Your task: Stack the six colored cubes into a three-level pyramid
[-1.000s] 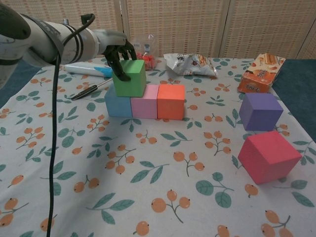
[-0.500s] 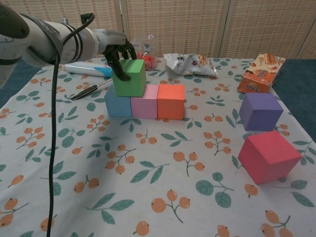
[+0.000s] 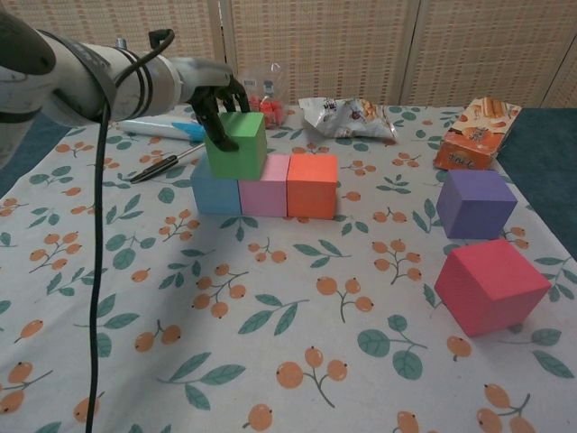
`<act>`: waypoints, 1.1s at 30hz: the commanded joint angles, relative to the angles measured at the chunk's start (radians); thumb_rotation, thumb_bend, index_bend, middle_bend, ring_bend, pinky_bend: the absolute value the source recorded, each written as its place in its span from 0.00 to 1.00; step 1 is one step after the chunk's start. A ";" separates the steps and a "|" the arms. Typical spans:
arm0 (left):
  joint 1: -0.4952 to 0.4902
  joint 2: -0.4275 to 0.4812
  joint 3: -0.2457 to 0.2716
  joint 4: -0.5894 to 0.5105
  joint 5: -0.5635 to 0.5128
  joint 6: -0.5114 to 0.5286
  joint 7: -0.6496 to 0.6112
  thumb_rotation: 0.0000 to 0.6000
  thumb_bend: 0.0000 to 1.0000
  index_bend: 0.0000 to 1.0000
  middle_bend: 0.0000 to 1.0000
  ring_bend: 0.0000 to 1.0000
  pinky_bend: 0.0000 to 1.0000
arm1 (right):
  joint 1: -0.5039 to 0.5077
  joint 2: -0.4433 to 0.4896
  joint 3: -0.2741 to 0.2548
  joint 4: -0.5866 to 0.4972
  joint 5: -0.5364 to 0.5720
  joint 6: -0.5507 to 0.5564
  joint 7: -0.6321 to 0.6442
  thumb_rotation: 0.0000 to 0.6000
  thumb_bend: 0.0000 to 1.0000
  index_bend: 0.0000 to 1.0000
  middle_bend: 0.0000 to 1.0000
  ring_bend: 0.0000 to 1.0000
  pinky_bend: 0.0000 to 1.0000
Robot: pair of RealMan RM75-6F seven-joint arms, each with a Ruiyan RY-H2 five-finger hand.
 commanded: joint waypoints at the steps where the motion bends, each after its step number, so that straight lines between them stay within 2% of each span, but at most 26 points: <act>1: 0.001 -0.002 0.000 0.001 0.000 -0.001 0.000 1.00 0.34 0.28 0.33 0.36 0.30 | 0.000 -0.001 0.000 0.000 0.000 -0.001 0.000 1.00 0.02 0.00 0.04 0.00 0.07; 4: 0.002 -0.004 -0.001 0.000 0.002 0.000 0.001 1.00 0.34 0.23 0.28 0.32 0.31 | 0.000 -0.001 0.000 0.001 0.000 -0.001 0.001 1.00 0.02 0.00 0.04 0.00 0.07; 8: 0.002 -0.001 -0.002 -0.009 -0.006 0.003 0.011 1.00 0.34 0.07 0.17 0.26 0.33 | -0.001 0.000 0.001 0.002 0.001 0.001 0.005 1.00 0.02 0.00 0.04 0.00 0.07; 11: 0.001 0.000 -0.001 -0.014 -0.010 0.005 0.018 1.00 0.34 0.01 0.11 0.19 0.33 | -0.001 0.000 0.001 0.004 0.000 0.001 0.009 1.00 0.02 0.00 0.04 0.00 0.07; 16: 0.004 0.004 -0.003 -0.028 -0.008 0.010 0.016 1.00 0.34 0.00 0.01 0.08 0.33 | 0.000 -0.002 0.001 0.007 -0.002 -0.001 0.013 1.00 0.02 0.00 0.04 0.00 0.07; 19: 0.008 0.015 -0.003 -0.051 -0.013 0.011 0.019 1.00 0.34 0.00 0.00 0.01 0.30 | 0.001 -0.004 0.001 0.009 -0.004 -0.002 0.015 1.00 0.02 0.00 0.04 0.00 0.07; 24: 0.019 0.045 -0.004 -0.096 0.001 0.014 0.010 1.00 0.34 0.00 0.00 0.00 0.23 | 0.006 -0.007 0.003 0.011 -0.004 -0.006 0.014 1.00 0.02 0.00 0.04 0.00 0.07; 28: 0.051 0.095 -0.004 -0.150 0.061 0.016 -0.030 1.00 0.33 0.00 0.00 0.00 0.18 | 0.015 -0.007 0.004 0.009 -0.003 -0.019 0.008 1.00 0.02 0.00 0.04 0.00 0.07; 33: 0.097 0.187 0.011 -0.172 0.194 -0.087 -0.109 1.00 0.33 0.00 0.00 0.01 0.15 | 0.023 -0.001 0.012 -0.001 -0.004 -0.019 0.006 1.00 0.02 0.00 0.04 0.00 0.07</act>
